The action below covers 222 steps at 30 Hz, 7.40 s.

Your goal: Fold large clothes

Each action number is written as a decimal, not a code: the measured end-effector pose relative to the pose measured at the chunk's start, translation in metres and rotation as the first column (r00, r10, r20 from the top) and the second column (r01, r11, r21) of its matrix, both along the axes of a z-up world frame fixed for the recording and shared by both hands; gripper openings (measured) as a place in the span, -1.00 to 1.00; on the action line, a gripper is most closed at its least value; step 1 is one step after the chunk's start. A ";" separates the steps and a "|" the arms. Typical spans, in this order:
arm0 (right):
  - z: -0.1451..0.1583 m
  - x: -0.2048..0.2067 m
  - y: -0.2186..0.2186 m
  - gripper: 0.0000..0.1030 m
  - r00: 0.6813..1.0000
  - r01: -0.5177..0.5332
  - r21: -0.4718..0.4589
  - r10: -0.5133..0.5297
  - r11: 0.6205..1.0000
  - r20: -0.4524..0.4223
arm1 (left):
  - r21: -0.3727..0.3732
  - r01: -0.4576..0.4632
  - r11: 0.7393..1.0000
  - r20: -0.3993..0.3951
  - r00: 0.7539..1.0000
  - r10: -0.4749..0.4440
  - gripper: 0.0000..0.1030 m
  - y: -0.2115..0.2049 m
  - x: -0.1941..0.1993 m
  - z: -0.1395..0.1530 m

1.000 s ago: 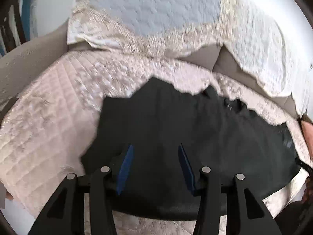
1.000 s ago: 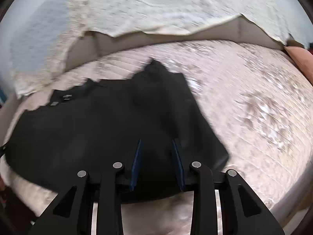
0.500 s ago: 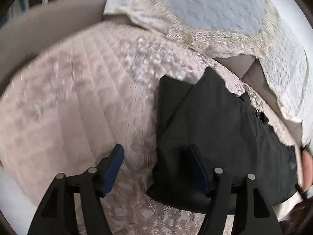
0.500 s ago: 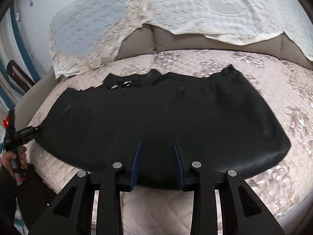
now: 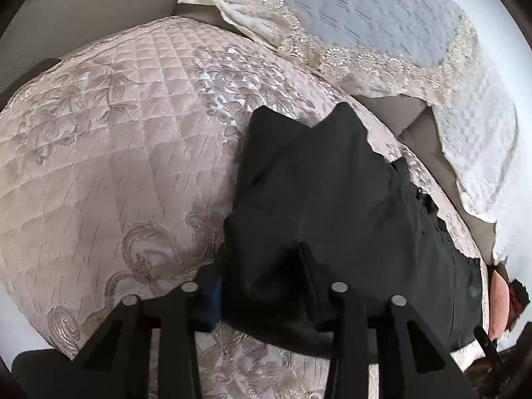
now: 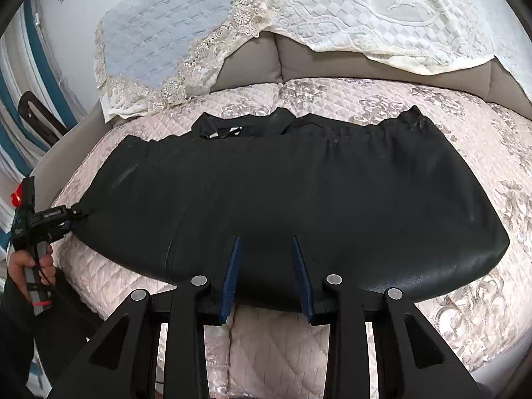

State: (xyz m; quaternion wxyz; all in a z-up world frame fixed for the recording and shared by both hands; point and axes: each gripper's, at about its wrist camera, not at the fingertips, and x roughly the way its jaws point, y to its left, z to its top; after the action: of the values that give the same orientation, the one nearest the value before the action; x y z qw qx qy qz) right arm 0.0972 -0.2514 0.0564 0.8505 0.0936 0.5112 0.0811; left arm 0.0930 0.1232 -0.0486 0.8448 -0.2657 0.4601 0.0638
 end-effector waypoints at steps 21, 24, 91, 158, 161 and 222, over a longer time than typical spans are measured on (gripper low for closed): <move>0.019 -0.032 -0.060 -0.36 0.987 0.154 0.062 -0.157 0.986 0.032 | 0.144 0.594 0.791 0.336 0.723 -0.604 -0.82 -0.216 0.029 0.127; 0.015 -0.037 -0.073 -0.36 0.982 0.187 0.071 -0.189 0.980 0.020 | 0.114 0.689 0.715 0.258 0.675 -0.691 -0.82 -0.261 0.035 0.086; -0.057 -0.038 -0.190 0.24 0.796 0.601 0.345 -0.576 0.721 -0.184 | 0.138 0.731 0.669 0.062 0.668 -0.742 0.01 -0.288 0.069 0.018; 0.004 -0.002 0.080 -0.12 0.981 -0.176 0.303 0.143 0.937 0.127 | 0.174 0.440 0.881 0.003 0.894 -0.448 -0.90 -0.151 0.119 0.013; -0.020 0.012 0.087 -0.13 0.983 -0.181 0.261 0.170 0.948 0.062 | 0.189 0.428 0.884 0.039 0.896 -0.442 -0.90 -0.149 0.109 0.034; -0.068 0.069 0.013 -0.33 0.999 -0.016 0.115 0.022 0.993 -0.046 | 0.326 0.333 0.885 0.059 0.927 -0.371 -0.70 -0.197 0.115 0.005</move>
State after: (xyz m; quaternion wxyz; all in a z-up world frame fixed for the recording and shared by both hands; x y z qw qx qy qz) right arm 0.1660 -0.2387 -0.0116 0.8308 0.1392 0.5263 0.1161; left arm 0.2079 -0.0735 -0.0438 0.8994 -0.0450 0.4333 -0.0354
